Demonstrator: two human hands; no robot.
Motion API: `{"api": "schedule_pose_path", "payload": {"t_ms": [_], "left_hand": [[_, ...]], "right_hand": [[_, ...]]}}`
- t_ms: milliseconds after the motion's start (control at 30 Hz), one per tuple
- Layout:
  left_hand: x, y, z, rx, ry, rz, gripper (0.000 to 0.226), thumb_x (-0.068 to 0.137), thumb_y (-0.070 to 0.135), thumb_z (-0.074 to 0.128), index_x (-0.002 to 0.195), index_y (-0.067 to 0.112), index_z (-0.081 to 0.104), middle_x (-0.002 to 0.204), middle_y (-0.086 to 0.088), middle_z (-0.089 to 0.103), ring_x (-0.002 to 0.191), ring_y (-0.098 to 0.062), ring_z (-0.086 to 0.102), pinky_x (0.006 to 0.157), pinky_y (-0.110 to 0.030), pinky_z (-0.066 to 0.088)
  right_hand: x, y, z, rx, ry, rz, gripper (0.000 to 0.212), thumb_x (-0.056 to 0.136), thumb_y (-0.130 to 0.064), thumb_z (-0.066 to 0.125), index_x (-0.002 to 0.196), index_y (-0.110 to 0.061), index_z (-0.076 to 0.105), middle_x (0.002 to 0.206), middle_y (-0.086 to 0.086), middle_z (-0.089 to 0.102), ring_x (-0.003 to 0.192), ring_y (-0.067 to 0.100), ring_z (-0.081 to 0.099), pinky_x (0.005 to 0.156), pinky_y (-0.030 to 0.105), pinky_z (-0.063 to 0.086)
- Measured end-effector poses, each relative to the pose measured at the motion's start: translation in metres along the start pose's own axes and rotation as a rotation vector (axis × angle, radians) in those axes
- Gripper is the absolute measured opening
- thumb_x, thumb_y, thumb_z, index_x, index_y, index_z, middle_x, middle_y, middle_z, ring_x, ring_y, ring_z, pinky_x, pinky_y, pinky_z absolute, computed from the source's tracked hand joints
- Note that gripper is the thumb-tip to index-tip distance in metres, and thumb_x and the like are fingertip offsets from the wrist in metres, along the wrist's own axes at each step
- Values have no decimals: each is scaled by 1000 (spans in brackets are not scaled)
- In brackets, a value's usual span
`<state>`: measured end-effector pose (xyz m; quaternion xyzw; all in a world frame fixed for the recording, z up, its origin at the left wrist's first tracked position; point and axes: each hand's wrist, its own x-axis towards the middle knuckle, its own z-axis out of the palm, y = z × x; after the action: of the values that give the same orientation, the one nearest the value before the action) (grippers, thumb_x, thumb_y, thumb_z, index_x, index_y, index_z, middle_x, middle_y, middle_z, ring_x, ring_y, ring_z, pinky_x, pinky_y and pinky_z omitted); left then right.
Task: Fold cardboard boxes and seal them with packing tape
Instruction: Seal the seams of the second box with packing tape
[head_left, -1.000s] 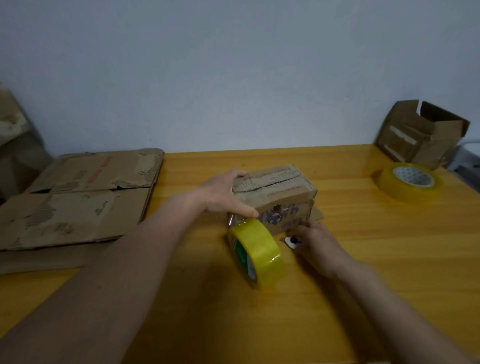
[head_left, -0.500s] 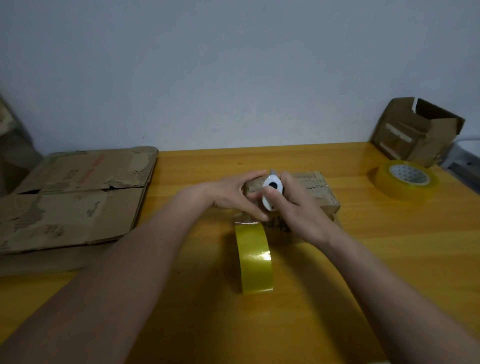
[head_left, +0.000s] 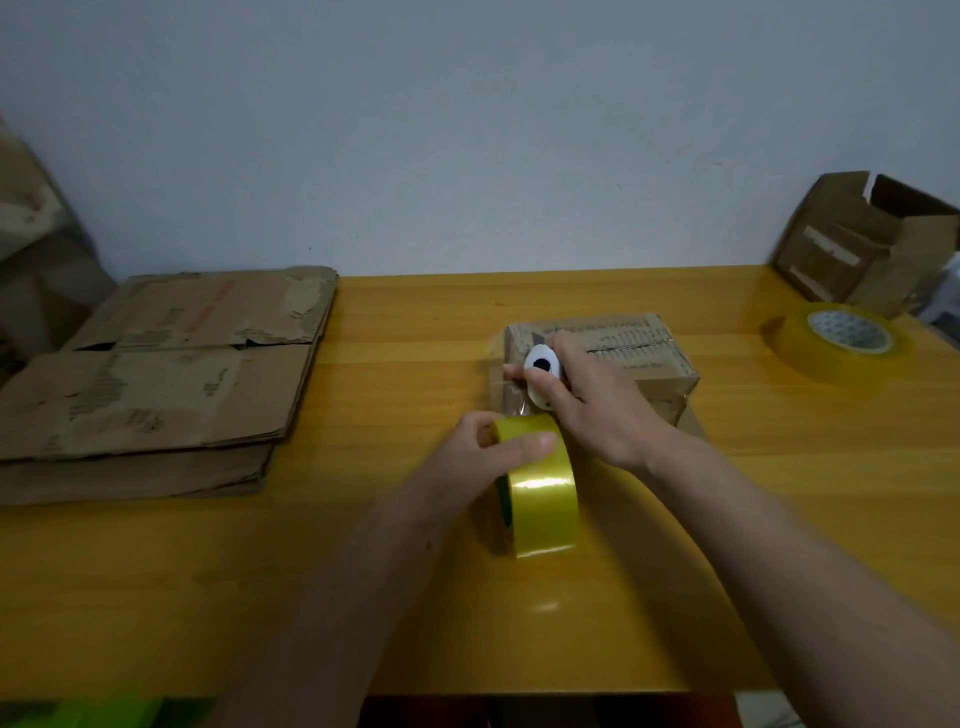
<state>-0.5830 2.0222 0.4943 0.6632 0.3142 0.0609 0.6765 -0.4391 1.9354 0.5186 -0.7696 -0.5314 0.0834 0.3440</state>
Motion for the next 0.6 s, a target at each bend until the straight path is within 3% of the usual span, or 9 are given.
{"api": "schedule_pose_path", "payload": {"t_ms": [67,167,200,233,300,333,433,533,600], "left_hand": [[-4,9,-3,65,-74,-36,75,57,61,79,120,25,58,113,2,68,101,-14,67,92,-33,52],[-7,12,-4,138,-158,-93,23,87,41,67,101,22,64,92,8,71,78,0,68,70,-11,51],[-10,14,-3,141,-157,-112,22,89,41,65,98,21,66,89,9,70,77,0,67,68,-9,50],[-12,16,-3,155,-148,-118,28,86,45,67,98,20,68,93,7,71,84,-4,67,76,-12,51],[-9,15,1,160,-115,-76,42,73,51,76,100,18,72,103,0,73,99,-16,67,98,-32,48],[-7,13,4,124,-78,-31,45,67,48,79,99,17,72,103,-3,73,100,-19,68,100,-40,48],[0,8,14,-113,116,36,51,63,37,83,106,15,68,101,-4,74,95,-22,70,96,-45,52],[8,3,20,-231,201,46,27,80,21,77,105,15,69,101,-7,74,97,-27,69,94,-44,53],[10,4,21,-264,228,58,19,84,12,72,104,13,70,101,-10,73,97,-28,69,88,-40,53]], "right_hand": [[3,0,1,30,-4,21,44,78,-78,24,85,-36,34,103,-1,68,94,22,64,74,50,51],[7,-1,2,64,6,44,48,77,-78,27,84,-32,38,106,0,66,98,22,62,79,50,50],[8,-1,2,71,-2,51,47,76,-77,27,84,-32,38,106,0,66,98,22,61,79,50,49],[8,-2,2,79,-6,57,46,76,-76,28,84,-32,38,106,0,66,98,21,61,80,49,49],[9,-2,2,122,-4,70,45,76,-74,31,85,-31,41,107,2,66,99,22,61,81,49,49],[9,-3,1,162,-5,78,44,77,-72,35,87,-30,43,107,3,65,100,22,61,82,50,49],[10,-2,-3,280,20,115,37,85,-56,53,96,-21,52,102,6,66,96,26,62,84,55,48],[8,-3,-10,445,124,127,24,85,-39,65,92,-18,56,98,10,69,94,28,67,82,57,51],[1,-6,-17,417,253,82,13,83,-26,71,87,-18,62,90,6,70,88,24,67,79,50,54]]}}
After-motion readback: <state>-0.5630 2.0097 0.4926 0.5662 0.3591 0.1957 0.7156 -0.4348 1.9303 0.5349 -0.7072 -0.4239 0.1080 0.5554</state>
